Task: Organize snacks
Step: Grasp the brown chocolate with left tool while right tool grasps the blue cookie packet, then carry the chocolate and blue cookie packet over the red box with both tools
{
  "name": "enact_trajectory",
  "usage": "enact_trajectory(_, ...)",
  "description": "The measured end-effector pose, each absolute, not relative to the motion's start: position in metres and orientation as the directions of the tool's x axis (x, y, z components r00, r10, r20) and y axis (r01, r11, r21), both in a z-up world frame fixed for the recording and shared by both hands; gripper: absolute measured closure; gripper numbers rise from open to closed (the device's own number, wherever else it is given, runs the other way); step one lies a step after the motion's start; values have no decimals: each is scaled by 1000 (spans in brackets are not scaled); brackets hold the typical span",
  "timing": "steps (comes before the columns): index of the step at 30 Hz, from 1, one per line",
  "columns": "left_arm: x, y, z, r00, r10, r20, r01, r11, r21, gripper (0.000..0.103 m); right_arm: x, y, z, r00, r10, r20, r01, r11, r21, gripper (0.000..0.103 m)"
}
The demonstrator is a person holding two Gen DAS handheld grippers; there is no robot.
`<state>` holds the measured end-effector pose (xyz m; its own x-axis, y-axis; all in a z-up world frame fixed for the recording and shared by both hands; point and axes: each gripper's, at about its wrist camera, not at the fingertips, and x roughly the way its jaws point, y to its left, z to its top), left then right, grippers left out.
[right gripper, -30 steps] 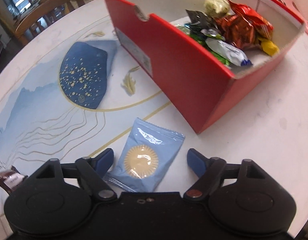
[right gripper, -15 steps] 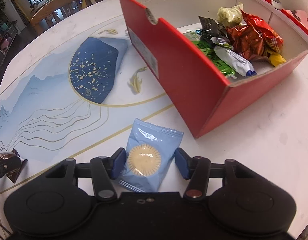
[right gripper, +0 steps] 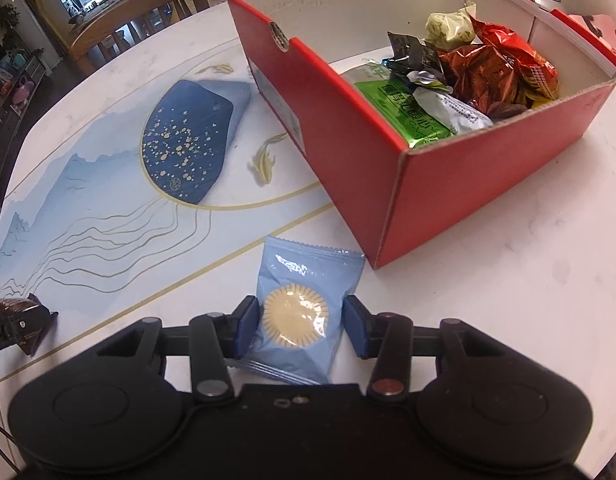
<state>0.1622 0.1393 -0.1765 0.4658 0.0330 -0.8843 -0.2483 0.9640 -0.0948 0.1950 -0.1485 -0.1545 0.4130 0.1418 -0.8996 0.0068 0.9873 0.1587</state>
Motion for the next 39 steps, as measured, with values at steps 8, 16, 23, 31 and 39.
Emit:
enact_trajectory(8,151,147,-169,483,21,-875,-287,948,-135,67,180,-154,-137,440,174,-881,-46,984,172,58)
enact_trajectory(16,134,134,-134,542,-4,-841,-284,940,-187,67,166,-160,-96,499,243,-832,-126,970,208,58)
enact_trajectory(23,127,106,-96,583,-49,-811,-234,946,-225,67,166,-177,-61,548,283,-787,-159,959,235,58)
enact_trajectory(31,131,68,-46,653,-62,-755,-189,951,-243,67,181,-205,-22,600,333,-728,-235,942,238,58)
enact_trajectory(39,153,16,-18,685,-96,-722,-142,955,-262,67,204,-248,-2,636,330,-697,-260,943,208,58)
